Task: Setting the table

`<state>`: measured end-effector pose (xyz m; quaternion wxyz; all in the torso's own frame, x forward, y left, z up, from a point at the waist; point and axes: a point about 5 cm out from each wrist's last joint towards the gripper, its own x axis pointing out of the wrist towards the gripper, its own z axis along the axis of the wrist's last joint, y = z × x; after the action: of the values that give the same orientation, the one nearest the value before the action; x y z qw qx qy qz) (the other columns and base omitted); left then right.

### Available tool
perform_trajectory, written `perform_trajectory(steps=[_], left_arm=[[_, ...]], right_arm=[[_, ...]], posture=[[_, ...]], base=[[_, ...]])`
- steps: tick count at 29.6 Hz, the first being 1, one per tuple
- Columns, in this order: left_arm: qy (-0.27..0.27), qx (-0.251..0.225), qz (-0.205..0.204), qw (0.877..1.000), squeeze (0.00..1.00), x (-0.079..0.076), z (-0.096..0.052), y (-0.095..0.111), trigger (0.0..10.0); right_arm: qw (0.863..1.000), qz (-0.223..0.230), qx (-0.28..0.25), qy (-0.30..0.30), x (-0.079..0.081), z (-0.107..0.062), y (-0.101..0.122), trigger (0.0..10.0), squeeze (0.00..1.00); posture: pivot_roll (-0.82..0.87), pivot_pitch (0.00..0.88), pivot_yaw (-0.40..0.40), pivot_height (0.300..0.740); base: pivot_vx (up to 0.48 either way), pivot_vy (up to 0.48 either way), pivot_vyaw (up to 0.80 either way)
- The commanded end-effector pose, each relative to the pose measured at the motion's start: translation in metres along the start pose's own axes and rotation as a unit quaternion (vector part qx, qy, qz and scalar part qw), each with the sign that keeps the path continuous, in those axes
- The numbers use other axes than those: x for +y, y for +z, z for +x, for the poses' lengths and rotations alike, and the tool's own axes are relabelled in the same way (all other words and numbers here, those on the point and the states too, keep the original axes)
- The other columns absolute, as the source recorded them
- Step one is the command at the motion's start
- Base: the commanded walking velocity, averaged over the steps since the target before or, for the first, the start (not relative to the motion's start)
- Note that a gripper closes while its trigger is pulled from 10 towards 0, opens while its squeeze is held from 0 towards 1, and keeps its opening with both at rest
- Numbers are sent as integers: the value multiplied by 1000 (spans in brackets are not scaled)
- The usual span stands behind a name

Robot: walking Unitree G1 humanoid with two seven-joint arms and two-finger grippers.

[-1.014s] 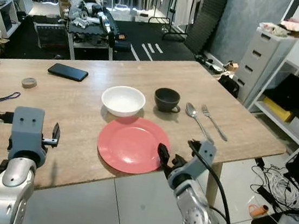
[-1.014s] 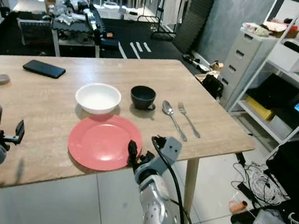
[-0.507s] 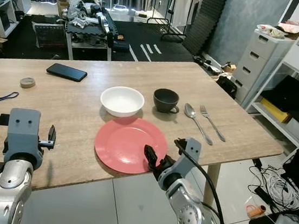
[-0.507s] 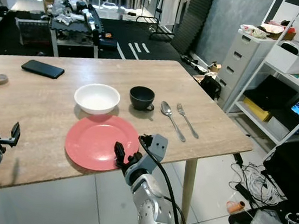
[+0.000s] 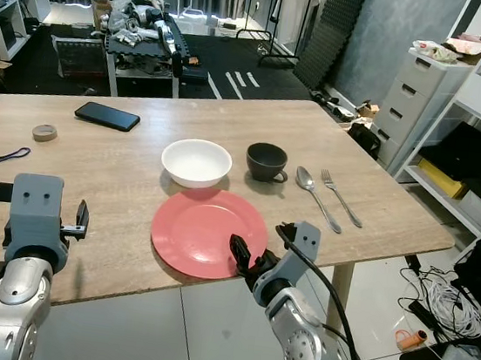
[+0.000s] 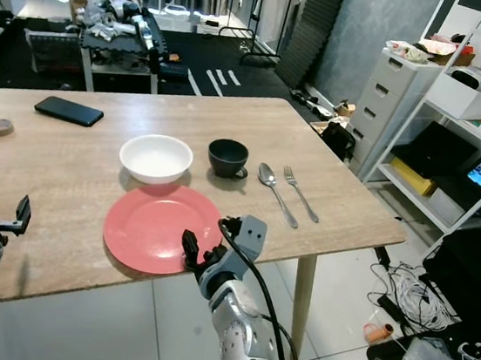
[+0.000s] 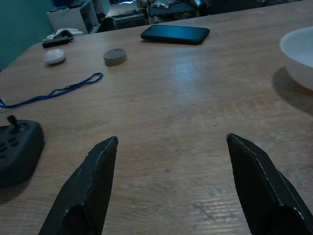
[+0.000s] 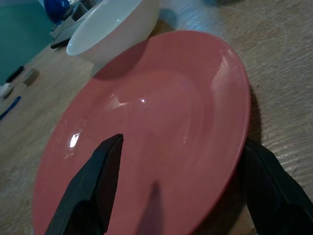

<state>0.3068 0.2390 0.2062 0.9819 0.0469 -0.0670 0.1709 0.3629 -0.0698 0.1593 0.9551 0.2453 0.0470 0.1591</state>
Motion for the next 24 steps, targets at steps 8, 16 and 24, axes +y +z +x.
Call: perform_trajectory(steps=[8, 16, 24], left_arm=[[1, -33, 23, 999, 0, -6, 3, 11, 10000], [-7, -37, 24, 999, 0, -12, 5, 13, 10000], [-12, -38, 22, 999, 0, -16, 5, 13, 10000]], right_arm=[[996, -70, -49, -11, -2, -11, 9, 10000, 0], [991, -93, -99, 4, 7, -15, 27, 10000, 0], [991, -93, -94, 0, 5, -16, 24, 10000, 0]], posture=[[115, 168, 36, 740], [101, 170, 44, 740], [99, 175, 40, 740]], base=[[0, 0, 0], [0, 0, 0], [0, 0, 0]])
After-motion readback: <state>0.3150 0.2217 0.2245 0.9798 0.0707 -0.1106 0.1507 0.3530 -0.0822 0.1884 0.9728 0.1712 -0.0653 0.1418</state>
